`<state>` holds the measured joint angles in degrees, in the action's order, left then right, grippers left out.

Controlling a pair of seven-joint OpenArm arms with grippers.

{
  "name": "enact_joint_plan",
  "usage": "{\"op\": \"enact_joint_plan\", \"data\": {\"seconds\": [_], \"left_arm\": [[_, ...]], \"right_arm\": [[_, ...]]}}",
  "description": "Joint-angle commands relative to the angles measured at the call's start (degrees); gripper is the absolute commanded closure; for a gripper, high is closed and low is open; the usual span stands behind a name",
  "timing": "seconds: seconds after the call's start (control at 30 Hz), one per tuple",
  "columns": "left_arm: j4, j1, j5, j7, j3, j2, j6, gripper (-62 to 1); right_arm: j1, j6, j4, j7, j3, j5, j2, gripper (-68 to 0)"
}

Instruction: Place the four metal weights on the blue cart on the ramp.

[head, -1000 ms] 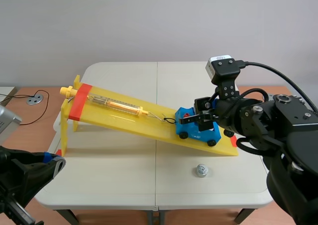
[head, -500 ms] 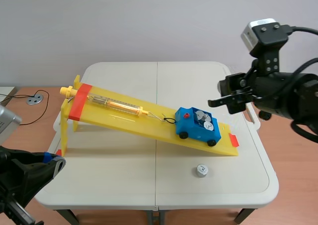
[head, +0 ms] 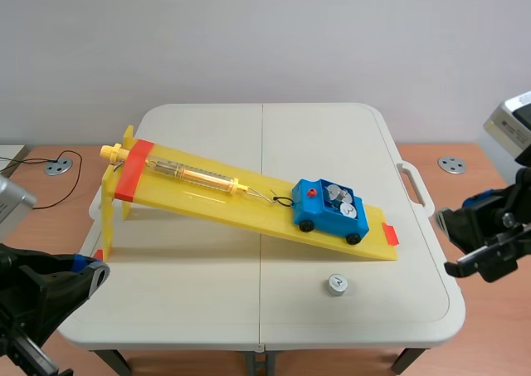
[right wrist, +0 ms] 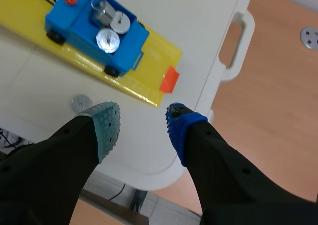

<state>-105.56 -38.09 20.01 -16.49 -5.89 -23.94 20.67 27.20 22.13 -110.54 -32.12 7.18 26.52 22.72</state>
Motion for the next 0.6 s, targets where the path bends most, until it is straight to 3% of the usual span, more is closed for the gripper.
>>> {"op": "enact_joint_plan", "data": {"seconds": [0.0,0.27,0.57], "left_arm": [[-3.8,1.1,4.2,4.6,-0.8,0.4,0.5,-3.4],[-3.8,1.1,4.2,4.6,-0.8,0.4,0.5,-3.4],[-3.8,1.1,4.2,4.6,-0.8,0.4,0.5,-3.4]], "right_arm": [[-2.3,2.2,-4.1,5.9,0.6,2.2,2.8,-23.6],[-4.8,2.6,4.5,11.5,-3.7,-1.1,2.0,-23.6],[-10.8,3.1,13.9,16.7,-9.0,-7.9,-3.4,-23.6]]}}
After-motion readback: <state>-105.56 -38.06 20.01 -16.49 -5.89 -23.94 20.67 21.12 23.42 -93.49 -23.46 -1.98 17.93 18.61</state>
